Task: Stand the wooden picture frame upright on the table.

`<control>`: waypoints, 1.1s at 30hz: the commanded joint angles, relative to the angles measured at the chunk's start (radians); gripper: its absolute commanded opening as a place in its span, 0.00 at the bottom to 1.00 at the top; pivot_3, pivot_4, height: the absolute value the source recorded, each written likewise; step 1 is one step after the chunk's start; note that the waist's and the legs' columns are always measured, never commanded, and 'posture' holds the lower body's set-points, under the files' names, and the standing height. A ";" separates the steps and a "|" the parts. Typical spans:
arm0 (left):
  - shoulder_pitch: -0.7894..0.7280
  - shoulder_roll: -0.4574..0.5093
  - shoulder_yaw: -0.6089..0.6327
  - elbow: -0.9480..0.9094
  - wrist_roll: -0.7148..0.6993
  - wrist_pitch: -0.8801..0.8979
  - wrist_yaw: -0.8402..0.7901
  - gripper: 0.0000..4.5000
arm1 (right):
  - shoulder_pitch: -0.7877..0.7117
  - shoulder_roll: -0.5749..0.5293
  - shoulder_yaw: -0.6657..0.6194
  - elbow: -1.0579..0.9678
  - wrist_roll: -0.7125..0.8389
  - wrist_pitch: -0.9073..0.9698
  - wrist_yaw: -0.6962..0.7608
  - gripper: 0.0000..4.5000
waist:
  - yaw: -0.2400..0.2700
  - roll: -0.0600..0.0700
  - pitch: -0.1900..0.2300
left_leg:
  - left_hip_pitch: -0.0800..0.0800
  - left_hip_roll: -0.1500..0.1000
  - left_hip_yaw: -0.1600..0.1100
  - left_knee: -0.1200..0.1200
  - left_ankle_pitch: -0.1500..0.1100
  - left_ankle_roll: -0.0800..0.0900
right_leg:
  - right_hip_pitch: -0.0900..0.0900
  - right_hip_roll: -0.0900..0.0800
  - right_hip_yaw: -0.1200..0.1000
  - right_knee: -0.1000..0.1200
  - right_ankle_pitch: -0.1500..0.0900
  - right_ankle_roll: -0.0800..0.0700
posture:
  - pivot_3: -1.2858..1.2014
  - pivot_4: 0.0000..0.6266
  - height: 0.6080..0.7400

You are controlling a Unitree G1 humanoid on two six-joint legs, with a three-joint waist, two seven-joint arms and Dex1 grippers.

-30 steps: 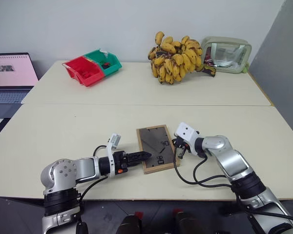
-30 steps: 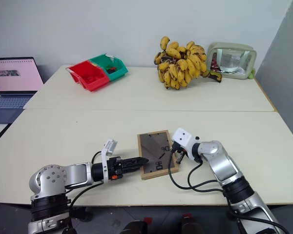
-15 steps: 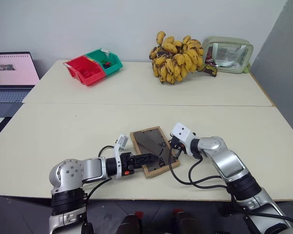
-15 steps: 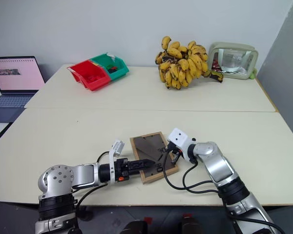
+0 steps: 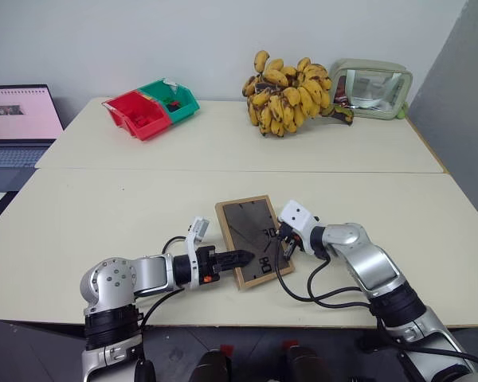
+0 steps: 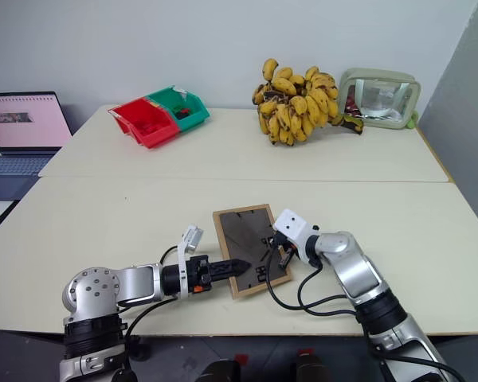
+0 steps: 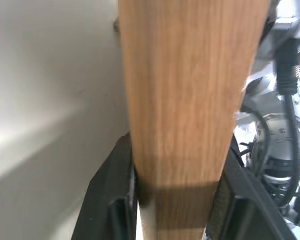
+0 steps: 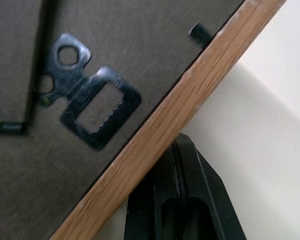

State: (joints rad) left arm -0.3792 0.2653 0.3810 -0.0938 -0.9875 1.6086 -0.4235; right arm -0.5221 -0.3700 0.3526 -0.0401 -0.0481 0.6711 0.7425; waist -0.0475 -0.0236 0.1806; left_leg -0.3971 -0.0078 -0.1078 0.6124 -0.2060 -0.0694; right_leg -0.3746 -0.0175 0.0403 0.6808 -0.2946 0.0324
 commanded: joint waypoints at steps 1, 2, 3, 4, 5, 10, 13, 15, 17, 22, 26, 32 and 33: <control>-0.025 0.037 0.006 -0.024 -0.008 -0.016 -0.014 0.29 | 0.004 -0.042 -0.042 -0.019 0.028 -0.012 0.026 0.00 | 0.000 0.000 0.000 | 0.000 0.000 0.000 0.000 0.000 0.000 | 0.000 0.000 0.000 0.000 0.000 0.000 | 0.52 0.24 1.00; -0.035 0.059 -0.005 -0.022 -0.002 -0.021 -0.022 0.29 | -0.006 -0.065 -0.060 -0.012 0.038 -0.021 0.041 0.00 | 0.001 0.000 0.000 | 0.000 0.000 0.000 0.000 0.000 0.000 | 0.000 0.000 0.000 0.000 0.000 0.000 | 0.52 0.24 1.00; -0.044 0.084 -0.021 -0.024 0.001 -0.029 -0.037 0.29 | -0.016 -0.086 -0.074 -0.004 0.047 -0.029 0.054 0.00 | 0.001 0.000 0.000 | -0.001 0.000 0.000 0.000 0.000 0.000 | 0.000 0.000 0.000 0.000 0.000 0.000 | 0.52 0.24 1.00; -0.064 0.118 -0.036 -0.027 -0.004 -0.038 -0.068 0.29 | -0.035 -0.113 -0.100 0.008 0.069 -0.029 0.080 0.00 | 0.001 -0.001 0.001 | -0.001 0.000 0.000 0.000 0.000 0.000 | -0.001 0.000 0.000 0.000 0.000 0.000 | 0.52 0.24 1.00; -0.087 0.150 -0.046 -0.024 -0.012 -0.048 -0.100 0.29 | -0.057 -0.136 -0.127 0.019 0.094 -0.022 0.106 0.04 | 0.001 -0.001 0.002 | -0.001 0.000 0.000 0.000 0.000 0.000 | -0.001 0.000 0.000 0.000 0.000 0.000 | 0.52 0.24 1.00; -0.184 0.321 -0.154 0.018 0.031 -0.187 -0.284 0.29 | -0.178 -0.188 -0.258 0.041 0.279 0.053 0.245 0.26 | -0.003 -0.001 0.004 | -0.003 0.000 0.001 -0.001 0.000 0.000 | -0.004 0.004 0.001 0.000 0.000 0.000 | 0.52 0.24 1.00; -0.213 0.412 -0.248 0.053 0.111 -0.324 -0.414 0.29 | -0.247 -0.166 -0.359 0.028 0.465 0.166 0.328 0.42 | -0.008 -0.001 0.004 | -0.003 0.000 0.002 -0.003 0.000 0.000 | -0.005 0.004 0.001 -0.001 0.000 -0.001 | 0.52 0.24 1.00; -0.235 0.443 -0.292 0.091 0.153 -0.390 -0.470 0.29 | -0.283 -0.158 -0.361 0.040 0.491 0.177 0.330 0.52 | -0.008 0.000 0.004 | -0.003 0.001 0.002 -0.004 0.000 0.000 | -0.006 0.004 0.001 -0.001 0.000 -0.002 | 0.52 0.24 1.00; -0.253 0.467 -0.333 0.111 0.190 -0.449 -0.524 0.29 | -0.301 -0.153 -0.339 0.040 0.495 0.158 0.333 0.62 | -0.007 0.000 0.004 | -0.004 0.001 0.001 -0.004 0.000 0.000 | -0.006 0.004 0.001 -0.001 0.000 -0.003 | 0.52 0.24 1.00; -0.296 0.491 -0.380 0.154 0.255 -0.539 -0.599 0.29 | -0.341 -0.116 -0.320 -0.006 0.566 0.192 0.342 0.89 | -0.006 0.000 0.005 | -0.012 0.000 0.001 -0.003 0.000 0.000 | -0.014 0.003 0.001 0.000 0.000 -0.003 | 0.52 0.24 1.00; -0.325 0.478 -0.383 0.174 0.274 -0.553 -0.611 0.29 | -0.348 -0.086 -0.288 -0.023 0.576 0.184 0.324 1.00 | -0.006 0.000 0.005 | -0.014 0.000 0.000 -0.002 0.000 0.000 | -0.015 0.002 0.000 0.000 0.000 -0.003 | 0.52 0.24 1.00; -0.345 0.467 -0.379 0.166 0.283 -0.552 -0.616 0.29 | -0.363 0.005 -0.229 0.002 0.537 0.116 0.274 1.00 | -0.009 0.000 0.005 | -0.014 0.001 0.000 -0.002 0.000 0.000 | -0.016 0.002 0.000 0.000 0.000 -0.003 | 0.52 0.24 1.00; -0.345 0.465 -0.378 0.164 0.283 -0.550 -0.615 0.29 | -0.366 0.021 -0.218 0.009 0.530 0.107 0.264 1.00 | -0.009 0.000 0.005 | -0.014 0.001 0.000 -0.002 0.000 0.000 | -0.016 0.002 0.000 0.000 0.000 -0.002 | 0.52 0.24 1.00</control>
State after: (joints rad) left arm -0.6911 0.7289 -0.0175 0.0940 -0.6990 1.0797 -1.0202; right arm -0.8557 -0.3677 0.1249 -0.0232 0.4899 0.8131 1.0228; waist -0.0566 -0.0234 0.1852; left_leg -0.4112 -0.0071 -0.1077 0.6100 -0.2060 -0.0691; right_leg -0.3902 -0.0154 0.0398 0.6811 -0.2949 0.0299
